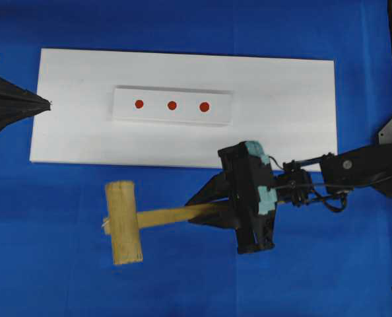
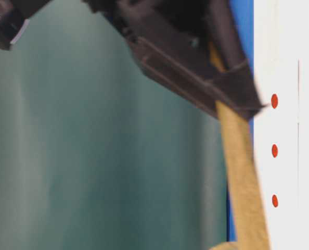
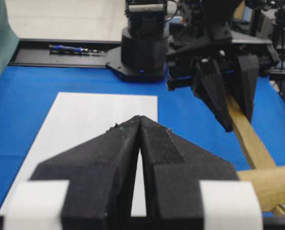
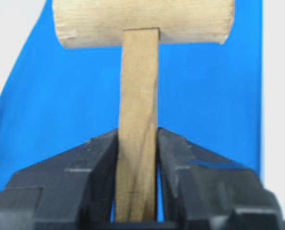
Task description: Hit the mark with a hammer.
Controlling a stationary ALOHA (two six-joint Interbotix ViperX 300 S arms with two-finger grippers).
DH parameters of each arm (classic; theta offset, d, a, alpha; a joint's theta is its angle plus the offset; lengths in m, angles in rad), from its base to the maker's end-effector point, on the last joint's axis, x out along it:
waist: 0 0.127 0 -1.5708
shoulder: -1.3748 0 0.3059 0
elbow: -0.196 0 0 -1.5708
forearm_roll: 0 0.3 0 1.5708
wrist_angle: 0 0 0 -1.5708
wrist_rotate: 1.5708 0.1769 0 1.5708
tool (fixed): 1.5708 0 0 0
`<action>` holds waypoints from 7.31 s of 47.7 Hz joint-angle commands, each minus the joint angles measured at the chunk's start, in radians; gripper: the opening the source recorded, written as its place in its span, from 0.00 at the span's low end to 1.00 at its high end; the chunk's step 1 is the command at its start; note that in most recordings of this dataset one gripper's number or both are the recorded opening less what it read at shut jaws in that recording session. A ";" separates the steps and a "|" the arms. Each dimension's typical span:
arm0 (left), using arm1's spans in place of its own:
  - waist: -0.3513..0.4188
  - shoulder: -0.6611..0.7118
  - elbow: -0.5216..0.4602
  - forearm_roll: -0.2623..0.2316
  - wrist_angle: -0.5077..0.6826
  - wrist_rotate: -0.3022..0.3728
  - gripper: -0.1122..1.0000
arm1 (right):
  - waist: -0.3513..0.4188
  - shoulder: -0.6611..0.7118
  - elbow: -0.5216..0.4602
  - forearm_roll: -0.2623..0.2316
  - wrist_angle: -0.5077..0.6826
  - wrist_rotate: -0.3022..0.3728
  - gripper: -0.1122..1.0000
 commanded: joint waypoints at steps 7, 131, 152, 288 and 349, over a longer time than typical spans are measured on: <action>0.002 0.003 -0.009 -0.002 -0.005 -0.002 0.10 | -0.057 -0.031 -0.011 -0.006 0.002 -0.015 0.19; 0.035 0.031 -0.002 -0.011 -0.008 -0.137 0.95 | -0.322 -0.097 0.006 0.005 -0.278 -1.183 0.19; 0.061 0.275 -0.084 -0.011 -0.187 -0.160 0.95 | -0.322 -0.097 0.003 0.005 -0.273 -1.186 0.19; 0.025 0.472 -0.204 -0.003 -0.163 0.071 0.51 | -0.313 -0.169 -0.034 0.672 0.135 -1.163 0.97; 0.008 0.472 -0.206 -0.003 -0.161 0.075 0.51 | -0.322 -0.141 -0.058 0.744 0.173 -1.161 0.14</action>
